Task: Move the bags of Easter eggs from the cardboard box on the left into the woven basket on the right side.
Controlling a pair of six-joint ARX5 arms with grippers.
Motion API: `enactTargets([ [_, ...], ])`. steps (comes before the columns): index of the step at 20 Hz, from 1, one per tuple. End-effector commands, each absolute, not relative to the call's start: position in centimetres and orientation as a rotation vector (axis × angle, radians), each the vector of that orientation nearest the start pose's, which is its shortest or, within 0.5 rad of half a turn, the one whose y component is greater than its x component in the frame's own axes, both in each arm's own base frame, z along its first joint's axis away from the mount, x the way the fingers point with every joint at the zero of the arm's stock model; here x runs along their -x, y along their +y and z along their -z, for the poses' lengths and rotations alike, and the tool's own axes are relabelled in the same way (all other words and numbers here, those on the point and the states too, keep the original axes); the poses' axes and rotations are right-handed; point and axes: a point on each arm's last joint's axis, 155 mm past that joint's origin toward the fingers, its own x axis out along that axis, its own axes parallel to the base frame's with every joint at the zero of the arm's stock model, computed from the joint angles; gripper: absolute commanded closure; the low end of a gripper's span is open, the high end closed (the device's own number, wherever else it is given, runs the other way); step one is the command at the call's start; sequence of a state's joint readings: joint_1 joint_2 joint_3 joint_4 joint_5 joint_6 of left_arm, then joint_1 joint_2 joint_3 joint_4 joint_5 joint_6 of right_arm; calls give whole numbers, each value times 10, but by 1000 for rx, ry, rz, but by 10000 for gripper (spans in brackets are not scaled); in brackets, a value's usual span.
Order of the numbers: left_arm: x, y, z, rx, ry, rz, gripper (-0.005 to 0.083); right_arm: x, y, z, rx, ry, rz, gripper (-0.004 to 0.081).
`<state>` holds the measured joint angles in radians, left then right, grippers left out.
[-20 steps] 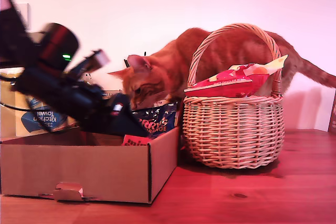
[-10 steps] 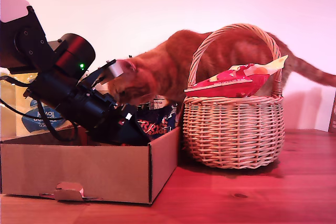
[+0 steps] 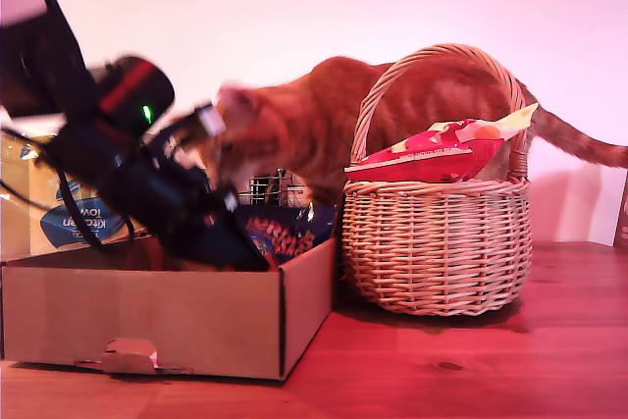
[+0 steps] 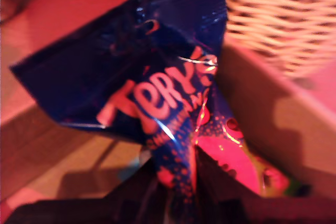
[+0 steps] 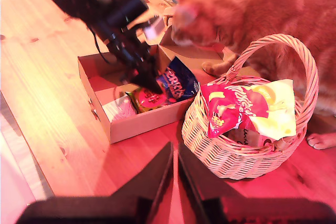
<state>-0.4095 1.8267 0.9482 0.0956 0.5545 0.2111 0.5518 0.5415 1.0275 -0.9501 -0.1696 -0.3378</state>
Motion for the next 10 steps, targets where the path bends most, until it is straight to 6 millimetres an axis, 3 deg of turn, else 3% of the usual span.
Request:
enactTargets([
  [1,-364,-269,-66,-123,698,1021,793,-160,135,-292,412,345,-786,783],
  [10,-335,-261,-116,-175,662,1069,793,-159,136,-292,412,346,-787,783],
])
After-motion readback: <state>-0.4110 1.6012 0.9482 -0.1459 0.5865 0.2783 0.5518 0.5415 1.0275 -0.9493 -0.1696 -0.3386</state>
